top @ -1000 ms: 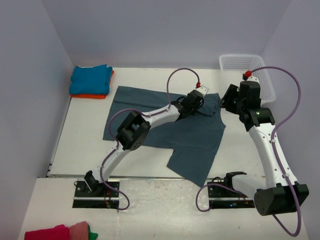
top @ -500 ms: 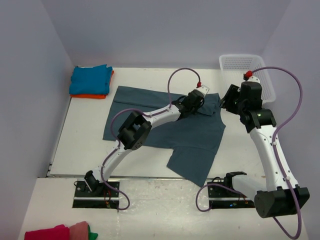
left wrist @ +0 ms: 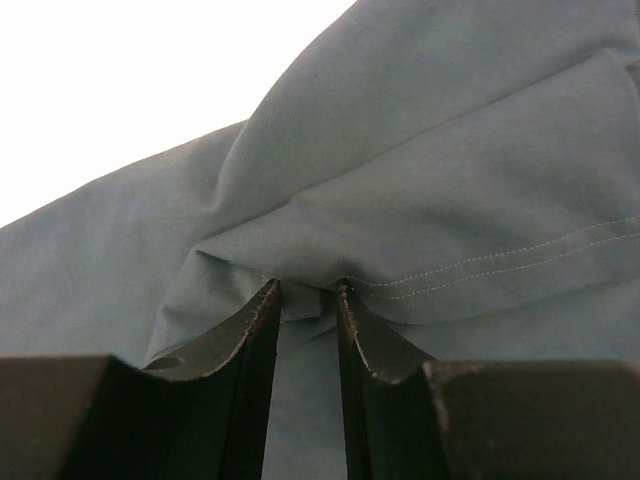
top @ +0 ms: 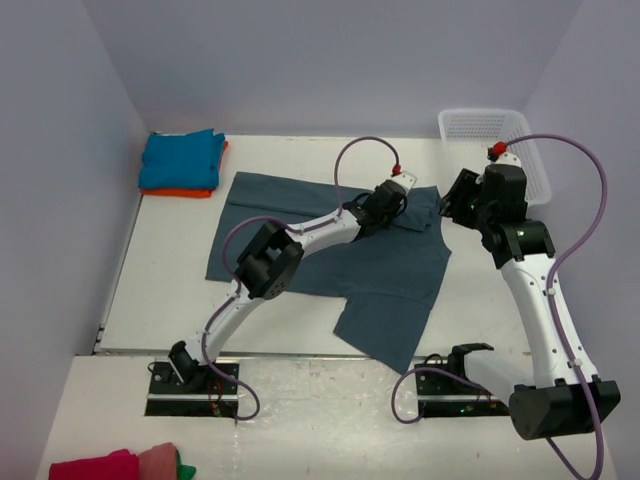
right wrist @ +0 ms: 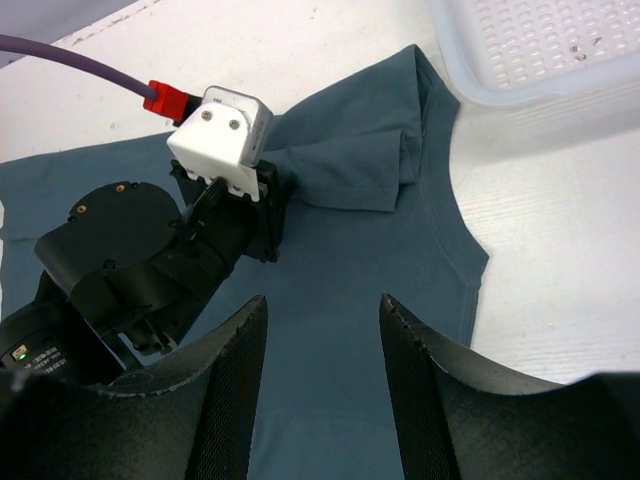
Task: Fold and stack the t-shirts
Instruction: Fold the flattened tshirt in 1/3 of the way
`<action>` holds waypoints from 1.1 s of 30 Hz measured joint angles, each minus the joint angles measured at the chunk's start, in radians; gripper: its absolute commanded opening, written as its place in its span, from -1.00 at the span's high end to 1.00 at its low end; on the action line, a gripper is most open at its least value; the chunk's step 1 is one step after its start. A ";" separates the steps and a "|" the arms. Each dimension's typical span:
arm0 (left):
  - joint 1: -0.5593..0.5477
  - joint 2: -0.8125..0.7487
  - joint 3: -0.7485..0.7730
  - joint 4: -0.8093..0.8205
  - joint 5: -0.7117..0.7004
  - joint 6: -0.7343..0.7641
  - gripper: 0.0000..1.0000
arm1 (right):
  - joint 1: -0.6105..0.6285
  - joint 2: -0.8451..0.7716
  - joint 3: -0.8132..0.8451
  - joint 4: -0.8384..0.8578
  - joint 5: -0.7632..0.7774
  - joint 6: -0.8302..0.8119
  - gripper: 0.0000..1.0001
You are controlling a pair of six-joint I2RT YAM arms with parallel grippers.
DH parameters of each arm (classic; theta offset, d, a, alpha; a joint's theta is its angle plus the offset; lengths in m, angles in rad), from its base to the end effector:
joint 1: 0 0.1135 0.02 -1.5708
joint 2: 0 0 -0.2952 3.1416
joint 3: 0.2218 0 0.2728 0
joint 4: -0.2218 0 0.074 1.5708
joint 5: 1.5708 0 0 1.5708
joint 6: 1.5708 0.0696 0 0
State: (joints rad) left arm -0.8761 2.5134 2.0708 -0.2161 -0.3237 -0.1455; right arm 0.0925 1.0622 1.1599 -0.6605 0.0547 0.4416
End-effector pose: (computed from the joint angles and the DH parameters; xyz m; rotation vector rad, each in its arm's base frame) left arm 0.4240 -0.4742 0.1416 0.6188 2.1091 -0.2134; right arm 0.2559 0.0199 0.3805 0.4041 2.1050 0.2554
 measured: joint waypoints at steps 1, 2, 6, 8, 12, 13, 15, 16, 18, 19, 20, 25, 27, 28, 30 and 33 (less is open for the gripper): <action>0.002 0.000 -0.007 0.007 -0.001 0.000 0.40 | 0.000 0.000 0.000 0.000 -0.003 0.000 -0.01; 0.003 0.000 -0.017 0.014 -0.005 0.000 0.40 | 0.000 0.000 0.000 0.000 -0.005 0.000 -0.01; 0.007 -0.003 -0.048 0.043 -0.016 0.000 0.39 | 0.000 0.000 -0.002 0.000 -0.017 0.001 -0.01; 0.008 -0.005 -0.053 0.049 -0.017 0.000 0.39 | 0.000 0.000 -0.005 0.001 -0.022 0.001 -0.01; 0.012 -0.005 -0.053 0.051 -0.017 0.000 0.46 | 0.000 0.000 -0.006 0.001 -0.025 0.002 -0.01; 0.013 -0.005 -0.053 0.051 -0.018 0.000 0.50 | 0.000 0.000 -0.006 0.001 -0.025 0.002 -0.01; 0.016 -0.005 -0.053 0.051 -0.018 0.000 0.57 | 0.000 0.000 -0.006 0.001 -0.025 0.002 -0.01; 0.018 -0.005 -0.055 0.053 -0.018 0.000 0.60 | 0.000 0.000 -0.006 0.002 -0.025 0.002 -0.01; 0.019 -0.011 -0.064 0.059 -0.019 0.000 0.67 | 0.000 0.000 -0.007 0.003 -0.026 0.003 -0.01; 0.020 -0.018 -0.077 0.064 -0.021 0.000 0.70 | 0.000 0.002 -0.008 0.004 -0.029 0.003 -0.01; 0.020 -0.026 -0.087 0.066 -0.021 0.000 0.73 | 0.000 0.004 -0.010 0.004 -0.034 0.003 -0.01; 0.024 -0.062 -0.122 0.065 -0.025 0.000 0.98 | 0.015 0.025 -0.021 0.007 -0.046 0.004 -0.01; 0.025 -0.073 -0.124 0.064 -0.028 0.000 1.00 | 0.028 0.037 -0.022 0.008 -0.044 0.004 -0.01; 0.025 -0.080 -0.127 0.066 -0.029 0.000 1.00 | 0.036 0.044 -0.023 0.008 -0.040 0.004 -0.01; 0.025 -0.101 -0.144 0.065 -0.032 0.000 1.00 | 0.050 0.058 -0.023 0.010 -0.035 0.004 0.00; 0.021 -0.136 -0.173 0.065 -0.040 0.000 1.00 | 0.077 0.087 -0.023 0.011 -0.012 0.006 -0.01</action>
State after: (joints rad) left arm -0.8547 2.3775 1.8980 -0.1509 -0.3641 -0.1455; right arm 0.1692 1.1496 1.1366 -0.6498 0.0425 0.4477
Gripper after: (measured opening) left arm 0.009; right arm 0.503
